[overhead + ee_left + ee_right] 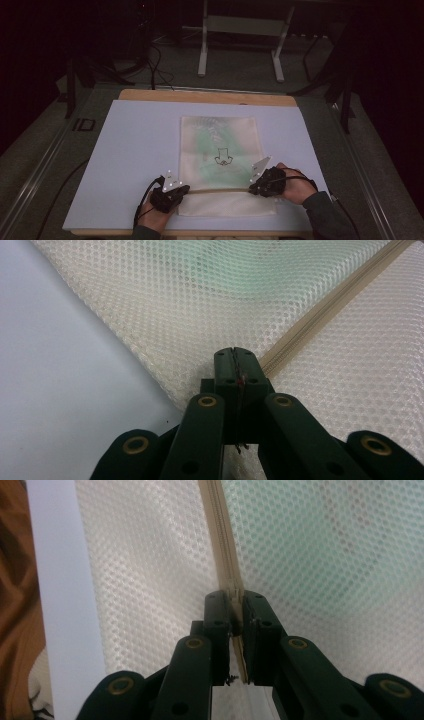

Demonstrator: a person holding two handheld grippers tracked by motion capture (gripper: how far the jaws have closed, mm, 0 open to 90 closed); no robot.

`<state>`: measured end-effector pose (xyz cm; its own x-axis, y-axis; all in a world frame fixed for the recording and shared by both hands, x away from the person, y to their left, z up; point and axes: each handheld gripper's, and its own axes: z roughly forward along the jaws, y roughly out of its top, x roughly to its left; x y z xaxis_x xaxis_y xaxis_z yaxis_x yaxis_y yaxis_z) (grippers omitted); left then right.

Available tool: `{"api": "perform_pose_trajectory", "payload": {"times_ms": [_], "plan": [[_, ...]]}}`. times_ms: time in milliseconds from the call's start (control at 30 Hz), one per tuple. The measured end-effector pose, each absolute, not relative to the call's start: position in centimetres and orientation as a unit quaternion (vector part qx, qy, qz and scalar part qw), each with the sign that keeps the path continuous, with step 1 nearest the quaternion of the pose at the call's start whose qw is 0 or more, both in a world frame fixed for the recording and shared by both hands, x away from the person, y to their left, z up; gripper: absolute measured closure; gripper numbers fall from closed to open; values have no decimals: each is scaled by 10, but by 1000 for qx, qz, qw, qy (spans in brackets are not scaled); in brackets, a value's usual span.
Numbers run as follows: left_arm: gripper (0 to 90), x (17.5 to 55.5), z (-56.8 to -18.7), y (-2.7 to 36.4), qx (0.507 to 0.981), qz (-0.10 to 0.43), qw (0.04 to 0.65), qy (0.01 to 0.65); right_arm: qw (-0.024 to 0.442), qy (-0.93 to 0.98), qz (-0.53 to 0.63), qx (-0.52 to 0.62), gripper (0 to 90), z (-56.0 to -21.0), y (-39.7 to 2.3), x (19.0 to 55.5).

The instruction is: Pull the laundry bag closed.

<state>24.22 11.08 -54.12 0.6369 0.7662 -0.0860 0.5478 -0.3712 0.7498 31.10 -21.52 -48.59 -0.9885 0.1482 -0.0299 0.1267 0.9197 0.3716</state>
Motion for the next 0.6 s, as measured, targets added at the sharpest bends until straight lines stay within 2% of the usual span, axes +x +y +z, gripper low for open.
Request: {"api": "perform_pose_trajectory", "payload": {"times_ms": [600], "plan": [[893,242,-541,111,816,141,390,403,32,981,174,77,823,-485,-225,311]]}}
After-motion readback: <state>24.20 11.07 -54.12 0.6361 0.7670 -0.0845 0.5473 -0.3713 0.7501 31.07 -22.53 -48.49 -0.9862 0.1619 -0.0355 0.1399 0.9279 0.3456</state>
